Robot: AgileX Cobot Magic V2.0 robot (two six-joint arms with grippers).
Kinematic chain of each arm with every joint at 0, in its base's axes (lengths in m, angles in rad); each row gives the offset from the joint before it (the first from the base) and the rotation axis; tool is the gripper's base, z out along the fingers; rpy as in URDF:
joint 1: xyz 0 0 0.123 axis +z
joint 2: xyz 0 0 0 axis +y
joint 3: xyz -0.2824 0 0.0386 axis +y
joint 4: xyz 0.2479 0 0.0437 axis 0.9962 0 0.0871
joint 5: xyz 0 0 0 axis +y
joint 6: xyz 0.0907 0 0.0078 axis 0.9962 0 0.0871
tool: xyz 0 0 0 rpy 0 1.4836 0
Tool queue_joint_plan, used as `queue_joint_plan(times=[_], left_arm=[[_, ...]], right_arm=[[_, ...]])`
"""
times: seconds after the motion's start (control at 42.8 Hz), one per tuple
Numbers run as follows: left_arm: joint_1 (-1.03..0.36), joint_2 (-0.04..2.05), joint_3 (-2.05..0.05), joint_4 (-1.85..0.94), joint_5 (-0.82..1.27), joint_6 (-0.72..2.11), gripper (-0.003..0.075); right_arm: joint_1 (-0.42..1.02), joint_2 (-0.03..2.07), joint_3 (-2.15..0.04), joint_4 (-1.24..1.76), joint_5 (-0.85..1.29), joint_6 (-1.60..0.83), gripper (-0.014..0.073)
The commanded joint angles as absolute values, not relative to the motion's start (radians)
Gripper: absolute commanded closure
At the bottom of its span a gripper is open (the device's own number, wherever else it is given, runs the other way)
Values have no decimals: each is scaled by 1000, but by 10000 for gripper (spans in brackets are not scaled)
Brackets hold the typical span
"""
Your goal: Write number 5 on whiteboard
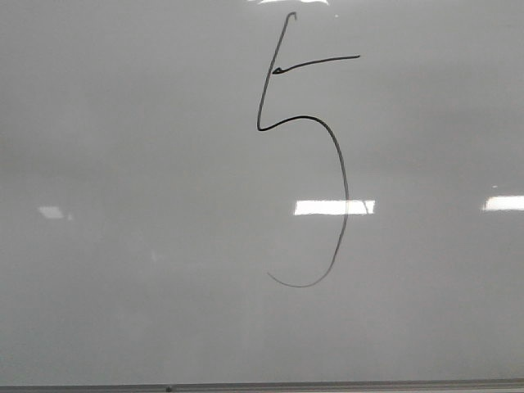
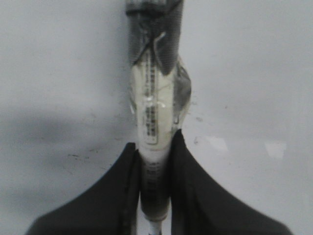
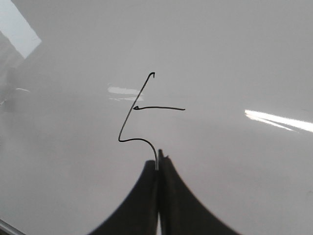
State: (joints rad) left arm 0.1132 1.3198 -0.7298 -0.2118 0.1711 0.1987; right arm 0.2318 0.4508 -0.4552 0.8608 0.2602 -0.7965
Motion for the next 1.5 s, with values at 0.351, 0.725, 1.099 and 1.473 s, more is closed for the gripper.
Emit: queue_joint_plan(times=[0.351,0.725,1.099,1.473], left_arm=[[114,1388,-767,-239,69,221,735],[114,1416,-767,-239,39,221,740],[114,1386,-767,-228,29,221,484],[114,1383,-767,-228,28,221,281]], right_arm=[[227,454,-481,880,217,-796,664],[227,454,-481,880,220,-796,664],[227,454,-481,880,228,-796,664],[227,454,-481,880,238,-796,664]])
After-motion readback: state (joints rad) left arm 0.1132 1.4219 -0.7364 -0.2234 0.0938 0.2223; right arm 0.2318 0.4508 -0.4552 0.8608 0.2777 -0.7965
